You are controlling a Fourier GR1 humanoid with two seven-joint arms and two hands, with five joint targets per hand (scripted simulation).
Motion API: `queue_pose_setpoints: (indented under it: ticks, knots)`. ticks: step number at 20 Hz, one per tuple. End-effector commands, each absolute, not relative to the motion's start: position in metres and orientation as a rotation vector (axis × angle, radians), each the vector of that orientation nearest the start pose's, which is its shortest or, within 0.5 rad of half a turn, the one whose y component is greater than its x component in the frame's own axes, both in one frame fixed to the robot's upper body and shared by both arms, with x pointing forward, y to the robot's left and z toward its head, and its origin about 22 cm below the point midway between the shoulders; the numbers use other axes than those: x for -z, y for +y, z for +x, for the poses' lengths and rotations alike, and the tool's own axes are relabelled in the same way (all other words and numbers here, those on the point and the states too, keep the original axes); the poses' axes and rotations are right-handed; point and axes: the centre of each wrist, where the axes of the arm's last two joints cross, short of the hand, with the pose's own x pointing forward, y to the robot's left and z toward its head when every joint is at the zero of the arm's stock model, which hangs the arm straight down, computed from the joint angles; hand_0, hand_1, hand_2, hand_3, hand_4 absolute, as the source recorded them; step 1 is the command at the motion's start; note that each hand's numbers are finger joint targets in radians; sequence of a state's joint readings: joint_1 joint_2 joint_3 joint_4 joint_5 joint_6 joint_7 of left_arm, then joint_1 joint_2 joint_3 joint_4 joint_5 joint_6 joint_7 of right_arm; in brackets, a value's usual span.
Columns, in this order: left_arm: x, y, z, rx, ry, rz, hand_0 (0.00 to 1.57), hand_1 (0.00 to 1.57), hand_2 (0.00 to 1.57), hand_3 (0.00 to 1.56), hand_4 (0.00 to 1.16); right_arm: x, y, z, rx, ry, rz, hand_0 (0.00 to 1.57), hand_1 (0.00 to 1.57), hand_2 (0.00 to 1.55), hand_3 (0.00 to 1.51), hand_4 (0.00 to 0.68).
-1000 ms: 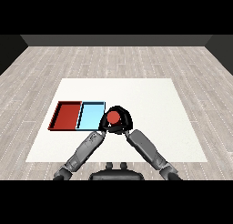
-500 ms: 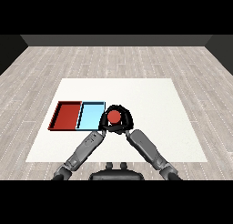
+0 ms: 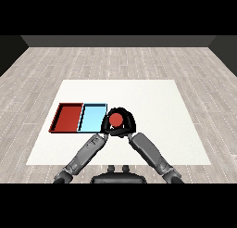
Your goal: Pick the red can and put it in the red box
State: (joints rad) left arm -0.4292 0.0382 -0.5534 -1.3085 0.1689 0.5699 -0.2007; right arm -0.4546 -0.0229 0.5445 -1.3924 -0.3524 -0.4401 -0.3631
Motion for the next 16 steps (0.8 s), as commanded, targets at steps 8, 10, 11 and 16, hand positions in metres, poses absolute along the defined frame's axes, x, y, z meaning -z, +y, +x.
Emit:
queue_pose_setpoints:
  ticks: [8,10,11,16]
  knots:
    - [-0.033,0.074,0.285,0.157,-1.831,-0.081,1.57,1.57,1.57,1.49,1.15,-0.062,-0.065,0.283,-0.108,-2.047,0.457,0.0,0.0,0.0,0.0,0.0]
    - [-0.024,0.059,0.28,0.144,-1.845,-0.085,1.57,1.57,1.57,1.49,1.15,-0.09,-0.076,0.296,-0.082,-2.034,0.396,0.0,0.0,0.0,0.0,0.0]
    - [-0.022,0.062,0.29,0.139,-1.833,-0.093,1.57,1.57,1.57,1.48,1.15,-0.07,-0.076,0.304,-0.102,-2.058,0.384,0.0,0.0,0.0,0.0,0.0]
    - [-0.021,0.068,0.275,0.142,-1.824,-0.042,1.57,1.57,1.57,1.48,1.15,-0.087,-0.108,0.307,-0.086,-2.09,0.315,0.0,0.0,0.0,0.0,0.0]
